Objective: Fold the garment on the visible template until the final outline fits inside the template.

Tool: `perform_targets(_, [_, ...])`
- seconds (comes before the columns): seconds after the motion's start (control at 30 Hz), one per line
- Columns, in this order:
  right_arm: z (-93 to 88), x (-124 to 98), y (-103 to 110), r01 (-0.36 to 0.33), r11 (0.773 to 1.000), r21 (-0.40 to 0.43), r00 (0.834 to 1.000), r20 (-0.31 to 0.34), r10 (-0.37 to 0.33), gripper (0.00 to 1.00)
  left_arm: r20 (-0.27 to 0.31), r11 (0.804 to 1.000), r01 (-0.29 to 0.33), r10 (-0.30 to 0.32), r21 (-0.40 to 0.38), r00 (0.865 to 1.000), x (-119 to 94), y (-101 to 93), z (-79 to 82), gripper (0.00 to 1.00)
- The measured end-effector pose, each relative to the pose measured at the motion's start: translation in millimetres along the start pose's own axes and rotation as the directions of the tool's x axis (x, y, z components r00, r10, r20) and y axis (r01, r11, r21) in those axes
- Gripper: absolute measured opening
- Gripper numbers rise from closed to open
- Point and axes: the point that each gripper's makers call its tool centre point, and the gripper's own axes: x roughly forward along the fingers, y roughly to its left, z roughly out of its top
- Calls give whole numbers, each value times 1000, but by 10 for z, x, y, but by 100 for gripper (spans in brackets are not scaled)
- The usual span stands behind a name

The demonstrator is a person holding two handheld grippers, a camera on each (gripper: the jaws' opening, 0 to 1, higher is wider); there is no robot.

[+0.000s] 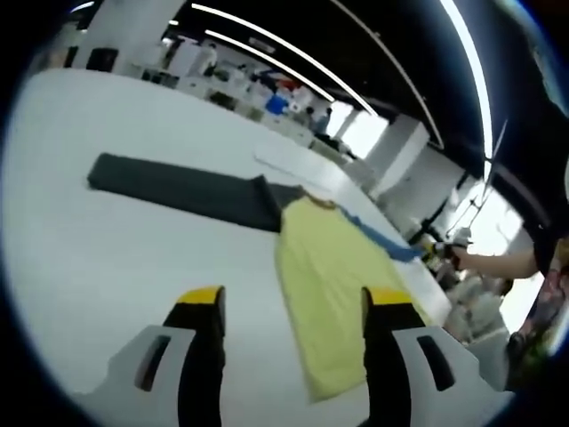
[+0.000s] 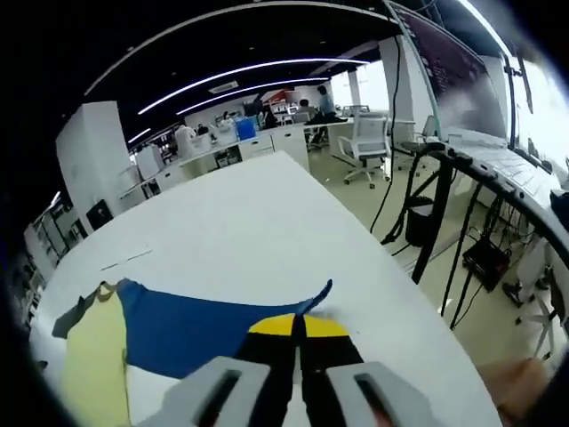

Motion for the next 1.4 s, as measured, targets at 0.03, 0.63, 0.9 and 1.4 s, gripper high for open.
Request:
perform_targets(0.03, [43,0,67,-19,1000,-6,1000,10,19,0,9,1000,6,-6,-3,1000,4,-12,15,58])
perform_targets(0.63, [470,25,1573,-314,940,-132,946,41,322,0,59,997,61,-63,36,996,-26,-164,126,58])
perform_targets(0.9, [438,68,2288,-436,883,-173,896,7,444,0,119,994,87,-95,67,988,-92,-315,334,59])
perform_targets(1.4, [297,-26,3581,-639,759,-126,766,-18,642,0,153,996,75,-81,50,985,-184,-291,397,57])
